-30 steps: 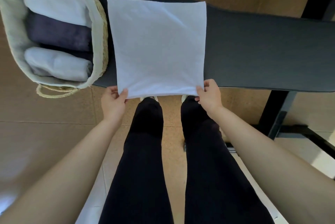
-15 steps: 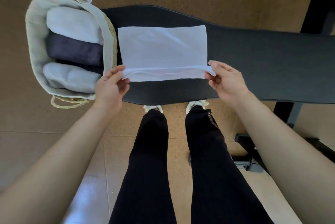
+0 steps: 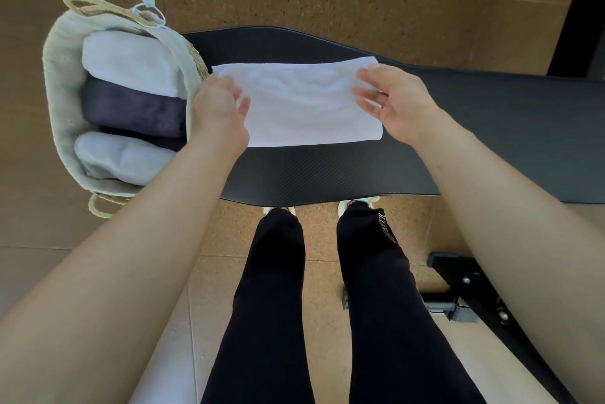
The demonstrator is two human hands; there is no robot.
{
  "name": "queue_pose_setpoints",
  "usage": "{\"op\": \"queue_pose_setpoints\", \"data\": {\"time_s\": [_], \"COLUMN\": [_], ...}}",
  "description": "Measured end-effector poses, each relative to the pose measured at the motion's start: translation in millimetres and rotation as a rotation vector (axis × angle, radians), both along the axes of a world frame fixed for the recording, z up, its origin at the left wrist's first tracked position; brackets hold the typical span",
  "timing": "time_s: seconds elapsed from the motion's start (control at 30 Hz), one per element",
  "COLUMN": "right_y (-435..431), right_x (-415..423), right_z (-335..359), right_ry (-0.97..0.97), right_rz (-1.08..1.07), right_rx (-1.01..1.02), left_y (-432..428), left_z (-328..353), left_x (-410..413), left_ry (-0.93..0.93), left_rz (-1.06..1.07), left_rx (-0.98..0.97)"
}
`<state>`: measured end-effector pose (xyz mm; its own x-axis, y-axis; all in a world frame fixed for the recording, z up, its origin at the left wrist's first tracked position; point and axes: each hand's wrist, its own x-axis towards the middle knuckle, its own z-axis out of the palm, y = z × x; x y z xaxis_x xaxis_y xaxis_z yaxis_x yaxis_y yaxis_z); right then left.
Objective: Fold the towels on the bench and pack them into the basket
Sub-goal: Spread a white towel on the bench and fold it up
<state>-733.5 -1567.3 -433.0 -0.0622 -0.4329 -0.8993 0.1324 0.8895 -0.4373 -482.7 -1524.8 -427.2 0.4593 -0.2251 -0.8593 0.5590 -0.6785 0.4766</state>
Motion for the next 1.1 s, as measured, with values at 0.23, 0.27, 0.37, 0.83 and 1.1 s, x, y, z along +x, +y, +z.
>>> {"op": "queue_pose_setpoints", "data": {"time_s": [0.23,0.27,0.37,0.83,1.1], "right_y": [25.8,31.4,41.6,32.2,32.1], "right_x": [-5.8,-6.0,-3.0,1.2,-29.9], "right_z": [-23.1,-26.0,-38.5,-37.8,4.2], "right_ry": [0.599,0.634,0.639,0.523,0.333], "right_rz": [0.387,0.445,0.550,0.416,0.527], "right_rx": [-0.322,-0.334,-0.286,-0.273,-0.470], "left_y": [41.4,46.9,48.5,44.8,52.1], "left_z": [-13.3,-19.0,-37.7,-60.9,-57.3], "left_x": [-33.1,-32.8,-26.5,-42.3,-108.6], "left_ry": [-0.579,-0.658,-0.767,-0.915,-0.760], "left_rz": [-0.898,-1.096,-1.600,-1.848,-1.807], "left_rx": [-0.242,-0.273,-0.196,0.072,0.096]}}
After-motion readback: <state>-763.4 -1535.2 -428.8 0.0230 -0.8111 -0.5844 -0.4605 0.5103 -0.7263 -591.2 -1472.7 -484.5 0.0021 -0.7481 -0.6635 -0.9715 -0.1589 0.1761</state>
